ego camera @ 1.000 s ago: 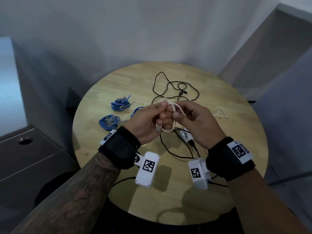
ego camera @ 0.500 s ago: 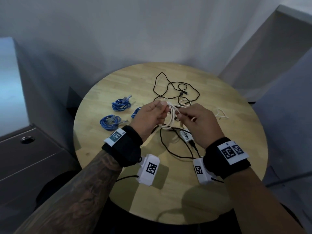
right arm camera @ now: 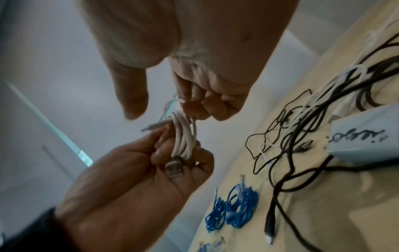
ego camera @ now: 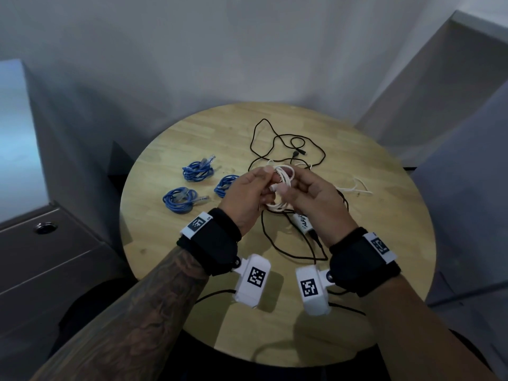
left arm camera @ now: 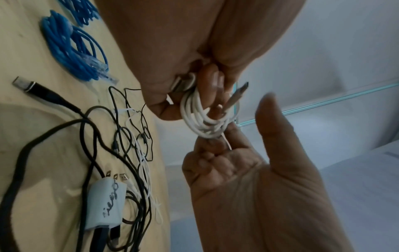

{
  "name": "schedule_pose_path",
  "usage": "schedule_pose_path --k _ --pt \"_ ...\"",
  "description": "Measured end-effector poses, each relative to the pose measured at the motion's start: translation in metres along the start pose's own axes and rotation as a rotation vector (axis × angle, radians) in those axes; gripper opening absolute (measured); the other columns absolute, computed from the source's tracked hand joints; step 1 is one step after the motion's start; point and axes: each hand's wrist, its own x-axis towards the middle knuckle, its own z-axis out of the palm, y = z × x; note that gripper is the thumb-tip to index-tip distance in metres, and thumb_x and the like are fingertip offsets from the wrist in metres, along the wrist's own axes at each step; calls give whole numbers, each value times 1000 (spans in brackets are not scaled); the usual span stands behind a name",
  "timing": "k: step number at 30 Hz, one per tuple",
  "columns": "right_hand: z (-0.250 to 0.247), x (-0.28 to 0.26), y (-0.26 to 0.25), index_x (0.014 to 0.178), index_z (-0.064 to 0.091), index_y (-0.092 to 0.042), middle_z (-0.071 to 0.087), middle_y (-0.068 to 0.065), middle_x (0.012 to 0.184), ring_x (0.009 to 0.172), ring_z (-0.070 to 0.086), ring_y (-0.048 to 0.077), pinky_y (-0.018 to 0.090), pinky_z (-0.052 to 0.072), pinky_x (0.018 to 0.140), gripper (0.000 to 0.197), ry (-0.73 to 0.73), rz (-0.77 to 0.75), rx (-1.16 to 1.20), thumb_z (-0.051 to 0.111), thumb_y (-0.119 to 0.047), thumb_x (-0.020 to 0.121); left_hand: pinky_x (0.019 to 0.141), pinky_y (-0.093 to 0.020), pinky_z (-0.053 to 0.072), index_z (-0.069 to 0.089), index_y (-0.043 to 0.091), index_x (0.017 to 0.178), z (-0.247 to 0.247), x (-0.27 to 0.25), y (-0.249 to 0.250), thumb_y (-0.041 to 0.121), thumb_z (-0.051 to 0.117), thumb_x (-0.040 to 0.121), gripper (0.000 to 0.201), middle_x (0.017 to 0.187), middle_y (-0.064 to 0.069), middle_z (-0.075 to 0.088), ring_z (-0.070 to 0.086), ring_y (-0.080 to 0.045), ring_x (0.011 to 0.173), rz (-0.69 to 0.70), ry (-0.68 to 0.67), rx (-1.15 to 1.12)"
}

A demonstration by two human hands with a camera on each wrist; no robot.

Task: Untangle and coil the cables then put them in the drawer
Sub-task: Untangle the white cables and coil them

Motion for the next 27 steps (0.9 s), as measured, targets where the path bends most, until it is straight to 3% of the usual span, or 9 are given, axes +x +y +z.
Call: schedule_pose_path --k 1,3,5,7,11,14,18,24,27 --pt "3 -1 0 125 62 -9 73 3 101 89 68 6 16 53 77 39 -15 -23 -68 70 -2 88 59 -22 46 60 4 89 0 0 -1 20 43 104 28 78 -8 62 55 -13 63 10 11 13" --pt "7 0 4 118 64 -14 72 6 105 91 67 7 19 53 78 35 37 -51 -156 74 -6 85 66 -28 46 67 6 90 1 -2 -2 19 44 103 30 82 -11 63 55 -22 74 33 0 23" --pt "8 3 5 107 65 -13 74 7 93 79 67 8 21 54 70 18 164 -39 -135 70 -15 91 57 -21 35 69 11 88 5 -4 -3 15 40 104 33 75 -7 54 42 -13 63 62 -24 40" --pt "4 4 5 100 59 -8 73 11 83 68 63 13 27 52 66 17 235 -29 -141 66 -23 94 51 -18 29 57 5 95 9 -6 -5 14 39 105 23 79 -9 43 32 -7 57 70 -23 71" --pt "-5 8 6 93 54 -6 71 18 81 64 58 23 37 49 67 23 213 -24 -198 65 -26 95 53 -19 30 52 4 105 12 -10 -6 2 49 97 9 67 2 53 38 -5 53 27 -58 39" --pt "-6 8 8 92 55 -10 73 19 85 68 61 39 49 54 72 26 247 10 -158 67 -33 92 59 -23 33 52 3 107 12 -11 -5 0 56 78 30 70 0 53 42 -7 54 -2 -117 24" --pt "-8 9 6 97 55 -7 72 16 81 63 64 21 34 54 64 17 251 44 -31 66 -21 95 64 -29 31 52 4 105 8 -10 -2 0 48 75 31 73 -2 44 37 -12 59 -62 -208 -85" --pt "-9 8 5 95 56 -7 70 0 68 52 58 6 18 46 51 17 213 49 -53 65 -20 95 67 -25 44 51 7 117 4 -9 -10 13 64 86 34 85 2 63 56 -7 68 33 -153 114" --pt "-7 8 7 89 57 -10 69 0 71 59 58 11 26 49 60 20 246 22 -145 67 -27 94 66 -25 46 54 13 114 5 -7 -12 18 67 82 34 89 1 64 58 -9 72 58 -118 138"
